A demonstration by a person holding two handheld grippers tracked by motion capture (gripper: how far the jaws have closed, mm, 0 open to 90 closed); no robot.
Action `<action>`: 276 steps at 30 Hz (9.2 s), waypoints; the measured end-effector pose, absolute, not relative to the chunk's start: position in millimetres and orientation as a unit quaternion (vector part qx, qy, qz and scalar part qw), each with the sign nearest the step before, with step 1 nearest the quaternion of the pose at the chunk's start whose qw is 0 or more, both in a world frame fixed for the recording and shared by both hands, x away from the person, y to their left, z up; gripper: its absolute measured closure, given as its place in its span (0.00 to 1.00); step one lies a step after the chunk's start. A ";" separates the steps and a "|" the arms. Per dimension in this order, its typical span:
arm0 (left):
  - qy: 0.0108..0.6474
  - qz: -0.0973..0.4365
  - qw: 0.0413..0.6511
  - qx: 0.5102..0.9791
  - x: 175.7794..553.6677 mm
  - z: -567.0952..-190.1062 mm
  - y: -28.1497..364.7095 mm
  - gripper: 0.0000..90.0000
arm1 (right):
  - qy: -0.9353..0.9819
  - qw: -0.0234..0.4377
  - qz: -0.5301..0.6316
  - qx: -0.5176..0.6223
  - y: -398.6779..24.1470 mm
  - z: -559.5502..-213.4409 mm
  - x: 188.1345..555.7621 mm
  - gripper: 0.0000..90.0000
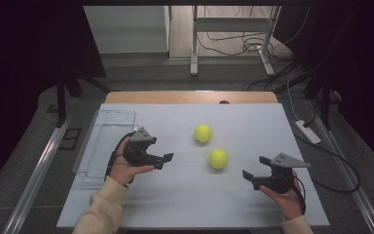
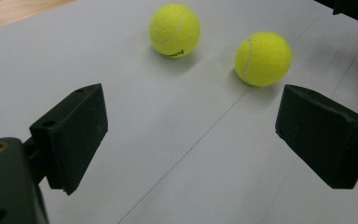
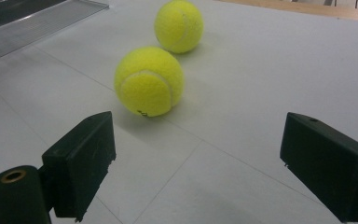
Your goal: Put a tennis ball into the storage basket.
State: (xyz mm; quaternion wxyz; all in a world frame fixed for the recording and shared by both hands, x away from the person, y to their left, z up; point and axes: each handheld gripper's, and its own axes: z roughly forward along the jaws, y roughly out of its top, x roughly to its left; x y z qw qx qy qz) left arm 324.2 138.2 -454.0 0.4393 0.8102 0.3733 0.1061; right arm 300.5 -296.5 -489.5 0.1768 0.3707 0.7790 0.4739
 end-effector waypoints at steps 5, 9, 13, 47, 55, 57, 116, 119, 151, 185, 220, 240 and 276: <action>0.371 0.099 0.439 0.812 332.3 -455.0 130.6 0.12 | 0.778 0.175 0.475 0.373 -297.7 -490.2 300.6 0.12; 0.372 0.095 0.440 0.812 338.7 -455.4 127.2 0.12 | 0.779 0.176 0.473 0.373 -297.5 -490.9 301.1 0.12; 0.370 0.096 0.439 0.813 341.4 -454.1 124.0 0.12 | 0.779 0.176 0.472 0.372 -297.7 -491.5 301.9 0.12; 0.356 0.100 0.424 0.827 368.0 -444.8 97.3 0.13 | 0.781 0.178 0.467 0.375 -299.0 -493.8 300.4 0.12; 0.350 0.100 0.422 0.830 376.6 -438.7 91.4 0.13 | 0.781 0.178 0.466 0.376 -299.6 -494.4 297.5 0.12; 0.351 0.099 0.421 0.830 378.4 -438.3 90.3 0.13 | 0.780 0.177 0.467 0.377 -299.9 -494.7 297.0 0.12; 0.354 0.100 0.376 0.850 424.6 -442.8 49.7 0.10 | 0.784 0.177 0.460 0.376 -299.7 -497.3 297.0 0.12; 0.357 0.097 0.373 0.851 427.8 -444.3 46.8 0.10 | 0.784 0.176 0.460 0.377 -300.2 -497.7 297.6 0.12; 0.362 0.088 0.345 0.862 453.3 -462.7 16.9 0.10 | 0.788 0.173 0.457 0.376 -298.7 -500.6 298.3 0.12; 0.383 0.064 0.323 0.863 476.0 -484.4 2.8 0.10 | 0.788 0.172 0.455 0.378 -299.5 -501.5 298.0 0.12; 0.386 0.057 0.303 0.869 475.0 -482.5 1.4 0.31 | 0.784 0.178 0.454 0.384 -302.9 -501.6 297.9 0.12; 0.374 0.079 0.329 0.863 461.1 -460.4 15.1 0.31 | 0.783 0.180 0.454 0.385 -302.8 -501.3 297.4 0.12; 0.370 0.106 0.353 0.852 449.0 -436.1 39.9 0.31 | 0.781 0.182 0.456 0.386 -303.5 -499.8 296.9 0.12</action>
